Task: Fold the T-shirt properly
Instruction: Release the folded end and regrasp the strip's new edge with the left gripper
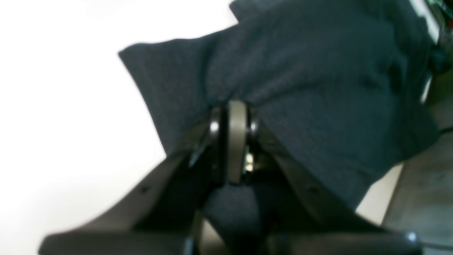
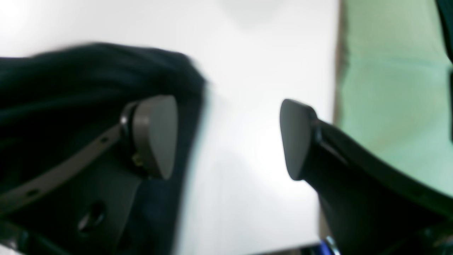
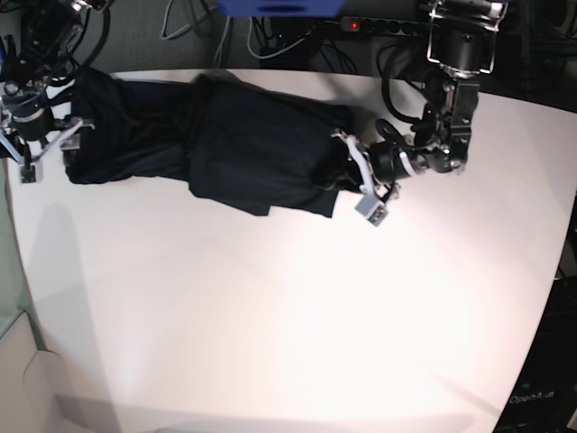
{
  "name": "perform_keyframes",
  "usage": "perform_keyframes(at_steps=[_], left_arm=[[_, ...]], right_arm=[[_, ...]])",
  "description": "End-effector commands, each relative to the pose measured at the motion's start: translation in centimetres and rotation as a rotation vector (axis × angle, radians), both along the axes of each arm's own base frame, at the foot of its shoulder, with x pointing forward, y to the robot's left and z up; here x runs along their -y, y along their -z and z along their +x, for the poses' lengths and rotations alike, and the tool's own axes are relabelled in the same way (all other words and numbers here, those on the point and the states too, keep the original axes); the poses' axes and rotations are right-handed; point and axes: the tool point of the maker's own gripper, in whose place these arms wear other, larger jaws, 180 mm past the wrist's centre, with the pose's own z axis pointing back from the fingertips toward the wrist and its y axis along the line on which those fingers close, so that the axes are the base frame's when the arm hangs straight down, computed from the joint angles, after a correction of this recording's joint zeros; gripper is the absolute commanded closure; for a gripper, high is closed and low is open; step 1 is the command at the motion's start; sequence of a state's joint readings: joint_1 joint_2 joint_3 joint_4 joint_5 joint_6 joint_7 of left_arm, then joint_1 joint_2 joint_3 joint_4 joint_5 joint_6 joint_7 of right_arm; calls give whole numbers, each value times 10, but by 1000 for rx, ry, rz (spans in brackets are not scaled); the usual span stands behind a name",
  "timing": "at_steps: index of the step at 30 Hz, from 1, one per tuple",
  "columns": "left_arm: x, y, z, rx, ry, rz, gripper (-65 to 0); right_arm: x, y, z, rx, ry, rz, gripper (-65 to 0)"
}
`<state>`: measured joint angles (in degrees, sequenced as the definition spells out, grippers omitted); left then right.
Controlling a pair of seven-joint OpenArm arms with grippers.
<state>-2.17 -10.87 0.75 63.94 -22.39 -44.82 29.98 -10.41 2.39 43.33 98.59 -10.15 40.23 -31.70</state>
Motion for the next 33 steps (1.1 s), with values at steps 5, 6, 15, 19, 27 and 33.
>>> perform_keyframes(at_steps=[5,6,15,19,27,33], left_arm=[[-70,66,-42,-211,8,352,-36],[-71,66,-43,-214,8,354,-36],[-81,73,-60,-244,11,373,-36],[-81,76,-66,-257,13,373,-36],[-82,77,-68,-266,15,378,-36],[-82,77,-68,-267,16,379,-36]], right_arm=[[7,-10,2,40,18,-12,-461],[6,-9,1,36,15,-12,-461],[-15,5,-2,32,27,54,-463],[-24,15,-1,31,32,93,-463],[-36,38,3,-6,16,157,-463],[-42,59,-2,-45,26,207,-448]])
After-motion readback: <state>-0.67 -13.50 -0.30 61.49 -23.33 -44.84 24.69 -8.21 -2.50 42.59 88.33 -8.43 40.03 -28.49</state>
